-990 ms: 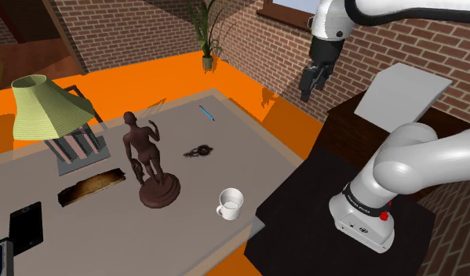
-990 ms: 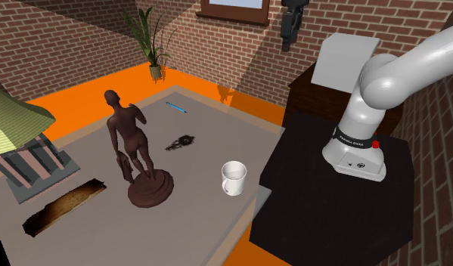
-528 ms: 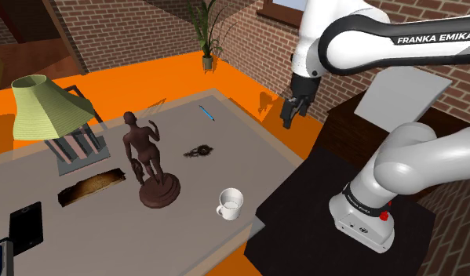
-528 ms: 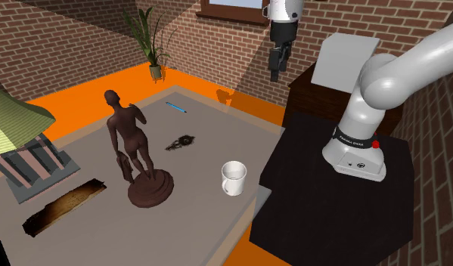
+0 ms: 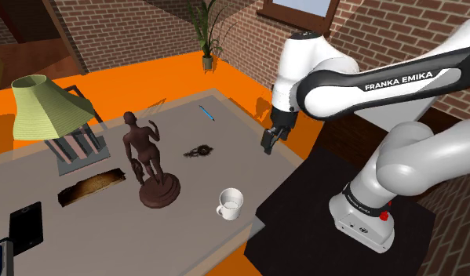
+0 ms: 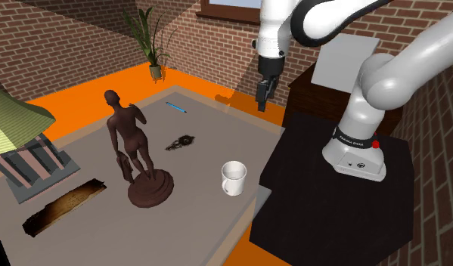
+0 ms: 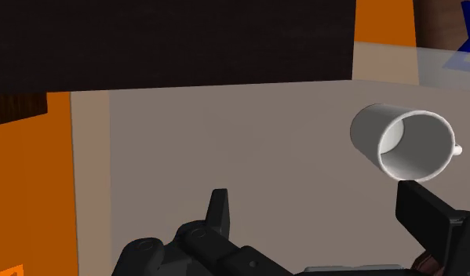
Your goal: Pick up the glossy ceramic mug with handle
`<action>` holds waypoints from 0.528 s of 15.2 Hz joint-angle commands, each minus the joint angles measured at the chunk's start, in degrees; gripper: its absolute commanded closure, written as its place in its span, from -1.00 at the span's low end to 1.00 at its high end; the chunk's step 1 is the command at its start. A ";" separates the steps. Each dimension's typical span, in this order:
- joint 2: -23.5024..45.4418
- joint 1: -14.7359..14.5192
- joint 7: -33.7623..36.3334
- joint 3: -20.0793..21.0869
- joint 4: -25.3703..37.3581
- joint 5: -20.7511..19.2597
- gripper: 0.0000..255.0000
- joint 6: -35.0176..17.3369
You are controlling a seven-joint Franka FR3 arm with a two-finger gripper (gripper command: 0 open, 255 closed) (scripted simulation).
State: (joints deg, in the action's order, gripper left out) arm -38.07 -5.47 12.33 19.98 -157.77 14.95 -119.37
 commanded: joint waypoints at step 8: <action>20.66 -0.28 8.00 10.50 -0.88 2.10 -1.00 -23.63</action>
State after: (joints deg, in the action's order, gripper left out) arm -20.32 -6.05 19.16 29.21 -158.85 17.35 -139.96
